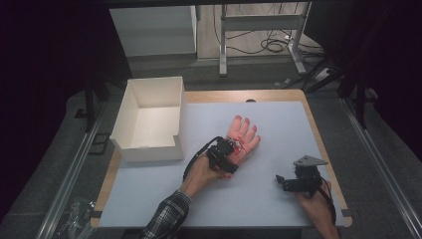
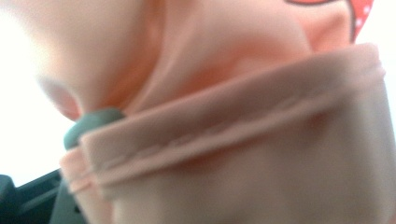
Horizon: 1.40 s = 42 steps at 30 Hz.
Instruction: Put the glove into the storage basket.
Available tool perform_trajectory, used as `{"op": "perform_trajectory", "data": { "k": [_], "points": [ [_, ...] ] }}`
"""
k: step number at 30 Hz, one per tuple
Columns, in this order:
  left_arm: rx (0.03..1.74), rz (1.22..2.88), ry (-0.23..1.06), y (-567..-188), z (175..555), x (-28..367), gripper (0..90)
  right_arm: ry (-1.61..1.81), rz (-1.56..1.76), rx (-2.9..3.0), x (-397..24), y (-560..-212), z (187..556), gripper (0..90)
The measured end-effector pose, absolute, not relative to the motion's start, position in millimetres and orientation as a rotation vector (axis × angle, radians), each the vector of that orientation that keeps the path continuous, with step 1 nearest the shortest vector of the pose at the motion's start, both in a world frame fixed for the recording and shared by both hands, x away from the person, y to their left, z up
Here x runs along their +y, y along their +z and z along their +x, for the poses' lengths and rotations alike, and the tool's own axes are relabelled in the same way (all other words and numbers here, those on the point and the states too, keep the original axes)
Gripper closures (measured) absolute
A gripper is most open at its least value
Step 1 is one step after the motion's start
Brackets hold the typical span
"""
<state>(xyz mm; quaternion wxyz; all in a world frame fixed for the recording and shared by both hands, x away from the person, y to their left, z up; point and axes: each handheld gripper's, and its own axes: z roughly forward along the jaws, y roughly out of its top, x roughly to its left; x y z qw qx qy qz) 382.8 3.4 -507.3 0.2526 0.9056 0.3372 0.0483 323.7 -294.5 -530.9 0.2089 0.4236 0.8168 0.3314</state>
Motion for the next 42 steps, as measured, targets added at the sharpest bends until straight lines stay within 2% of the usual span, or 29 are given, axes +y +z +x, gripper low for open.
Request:
{"op": "perform_trajectory", "data": {
  "k": [31,42],
  "points": [
    [1.055,2.369,0.204,-430,409,31,38.0,0.924,1.18,2.27,-294,-531,324,10.1],
    [1.129,2.341,0.24,-393,425,56,37.7,0.925,1.179,2.271,-294,-531,324,10.1]
  ]
}}
